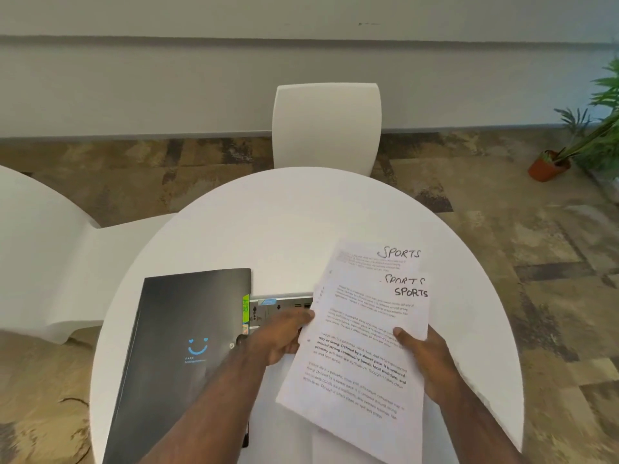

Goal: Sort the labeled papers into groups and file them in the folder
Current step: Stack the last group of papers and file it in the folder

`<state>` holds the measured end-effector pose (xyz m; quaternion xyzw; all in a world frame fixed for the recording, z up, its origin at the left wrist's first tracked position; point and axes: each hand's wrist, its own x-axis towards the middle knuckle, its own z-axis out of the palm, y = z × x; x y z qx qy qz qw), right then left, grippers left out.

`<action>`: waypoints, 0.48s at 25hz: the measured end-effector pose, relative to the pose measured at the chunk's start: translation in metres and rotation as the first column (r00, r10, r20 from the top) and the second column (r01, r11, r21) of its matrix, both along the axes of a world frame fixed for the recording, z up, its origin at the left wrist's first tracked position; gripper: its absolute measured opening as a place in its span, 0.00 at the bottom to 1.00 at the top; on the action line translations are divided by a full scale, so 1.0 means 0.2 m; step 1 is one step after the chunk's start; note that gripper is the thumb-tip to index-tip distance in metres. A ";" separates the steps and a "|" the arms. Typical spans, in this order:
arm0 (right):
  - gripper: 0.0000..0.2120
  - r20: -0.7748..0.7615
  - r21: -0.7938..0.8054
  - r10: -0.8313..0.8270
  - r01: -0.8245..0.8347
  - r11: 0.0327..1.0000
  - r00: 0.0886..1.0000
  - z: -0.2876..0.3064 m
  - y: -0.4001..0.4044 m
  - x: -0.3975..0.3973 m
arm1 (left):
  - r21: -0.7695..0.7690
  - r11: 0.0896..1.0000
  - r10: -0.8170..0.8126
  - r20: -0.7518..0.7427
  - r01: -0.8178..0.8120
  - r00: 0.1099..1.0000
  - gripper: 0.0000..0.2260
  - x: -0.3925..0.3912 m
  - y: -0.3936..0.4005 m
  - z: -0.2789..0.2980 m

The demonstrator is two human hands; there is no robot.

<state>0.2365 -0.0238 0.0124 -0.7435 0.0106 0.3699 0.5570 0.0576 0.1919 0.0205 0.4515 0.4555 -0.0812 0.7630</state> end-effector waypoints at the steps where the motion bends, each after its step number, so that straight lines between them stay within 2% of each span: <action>1: 0.12 0.025 -0.062 -0.006 0.008 0.998 1.000 -0.05 -0.03 -0.02 | 0.047 0.999 -0.021 -0.053 0.023 0.998 0.09 -0.02 -0.04 -0.04; 4: 0.06 0.115 -0.187 -0.013 0.035 0.982 0.993 -0.12 -0.09 -0.10 | 0.193 0.981 0.050 -0.162 -0.019 0.985 0.08 -0.07 -0.14 -0.15; 7: 0.02 0.211 -0.312 0.005 0.062 0.948 0.978 -0.15 -0.13 -0.14 | 0.259 0.961 0.159 -0.225 -0.098 0.961 0.07 -0.11 -0.21 -0.18; 12: 0.06 0.276 -0.413 -0.027 0.144 0.899 0.961 -0.18 -0.15 -0.16 | 0.332 0.941 0.158 -0.260 -0.066 0.953 0.09 -0.11 -0.27 -0.16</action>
